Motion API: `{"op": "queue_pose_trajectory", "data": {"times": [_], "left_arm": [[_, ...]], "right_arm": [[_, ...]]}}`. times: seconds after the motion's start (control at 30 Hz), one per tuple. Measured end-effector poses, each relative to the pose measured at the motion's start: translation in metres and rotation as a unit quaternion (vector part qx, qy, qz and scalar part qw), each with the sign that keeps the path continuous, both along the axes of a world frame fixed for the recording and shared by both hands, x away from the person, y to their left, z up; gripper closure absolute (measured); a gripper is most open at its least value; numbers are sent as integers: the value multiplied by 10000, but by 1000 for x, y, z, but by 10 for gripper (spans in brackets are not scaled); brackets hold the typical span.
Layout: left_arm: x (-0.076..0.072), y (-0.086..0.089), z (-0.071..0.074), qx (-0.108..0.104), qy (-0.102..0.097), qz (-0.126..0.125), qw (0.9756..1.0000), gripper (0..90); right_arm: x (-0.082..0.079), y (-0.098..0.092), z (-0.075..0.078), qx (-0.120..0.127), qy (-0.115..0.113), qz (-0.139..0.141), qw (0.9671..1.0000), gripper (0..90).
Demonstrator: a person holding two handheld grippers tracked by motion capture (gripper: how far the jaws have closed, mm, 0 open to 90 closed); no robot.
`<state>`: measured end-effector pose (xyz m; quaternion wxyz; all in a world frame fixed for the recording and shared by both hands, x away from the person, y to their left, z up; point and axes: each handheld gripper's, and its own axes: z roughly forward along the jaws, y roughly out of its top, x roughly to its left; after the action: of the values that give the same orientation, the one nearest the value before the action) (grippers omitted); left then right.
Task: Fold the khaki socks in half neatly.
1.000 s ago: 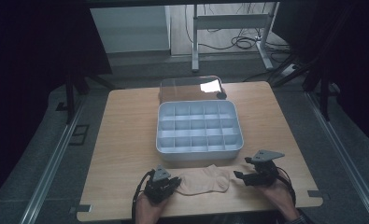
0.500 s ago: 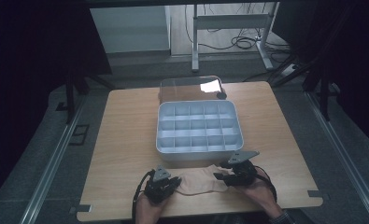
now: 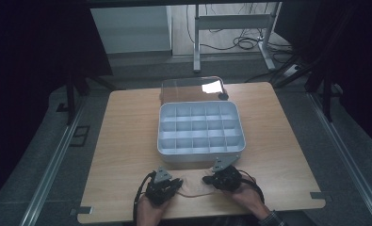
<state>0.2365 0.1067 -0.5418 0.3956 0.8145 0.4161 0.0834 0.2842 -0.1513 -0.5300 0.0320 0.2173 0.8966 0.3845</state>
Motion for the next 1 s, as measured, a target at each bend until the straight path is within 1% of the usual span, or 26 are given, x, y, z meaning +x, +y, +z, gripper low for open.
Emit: {"op": "queue_pose_trajectory", "data": {"times": [0.03, 0.1, 0.17, 0.23, 0.27, 0.3, 0.33, 0.37, 0.43, 0.47, 0.53, 0.6, 0.63, 0.67, 0.8, 0.83, 0.87, 1.0], "left_arm": [[0, 0, 0, 2, -2, 3, 10000, 835], [0, 0, 1, -10, 7, 30, 10000, 843], [1, 0, 1, -40, 34, 59, 10000, 846], [1, 1, 4, -58, 9, 85, 9999, 854], [1, 1, 7, -90, -18, 93, 9999, 854], [1, 2, 13, -195, -95, 80, 9997, 857], [1, 2, 17, -270, -121, 79, 9995, 858], [1, 2, 17, -270, -121, 79, 9995, 858], [1, -1, 29, -422, -220, 27, 9989, 859], [1, -1, 29, -422, -220, 27, 9989, 860], [3, -7, 40, -532, -340, -67, 9980, 861], [3, -9, 42, -571, -357, -94, 9977, 861], [4, -14, 48, -672, -386, -168, 9969, 862], [4, -14, 48, -672, -386, -168, 9969, 862], [8, -29, 58, -723, -492, -322, 9956, 864], [8, -29, 58, -723, -492, -322, 9956, 864], [10, -35, 60, -733, -520, -379, 9952, 865], [14, -47, 64, -743, -546, -486, 9946, 867]], "right_arm": [[0, 1, -2, -18, 14, 8, 10000, 895], [1, 0, -4, 75, 41, 5, 10000, 896], [1, -1, -4, 84, 52, 0, 10000, 897], [2, -2, -5, 157, 126, -45, 9998, 898], [2, -2, -5, 157, 126, -45, 9998, 898], [1, -2, -6, 165, 108, -50, 9998, 899], [1, -2, -6, 155, 91, -47, 9998, 899], [1, -2, -6, 155, 91, -47, 9998, 899], [0, -1, -6, 120, 20, -34, 9999, 899], [0, -1, -6, 120, 20, -34, 9999, 899], [1, -1, -6, 136, 9, -29, 9999, 899], [1, -1, -6, 155, 31, -34, 9999, 899], [1, -2, -7, 179, 69, -46, 9998, 899], [1, -2, -7, 179, 69, -46, 9998, 899], [1, 1, -6, 168, 60, -73, 9998, 899], [1, 2, -6, 162, 61, -74, 9998, 898], [1, 2, -6, 160, 52, -76, 9998, 899], [1, 5, -7, 192, 49, -121, 9997, 899]]}}
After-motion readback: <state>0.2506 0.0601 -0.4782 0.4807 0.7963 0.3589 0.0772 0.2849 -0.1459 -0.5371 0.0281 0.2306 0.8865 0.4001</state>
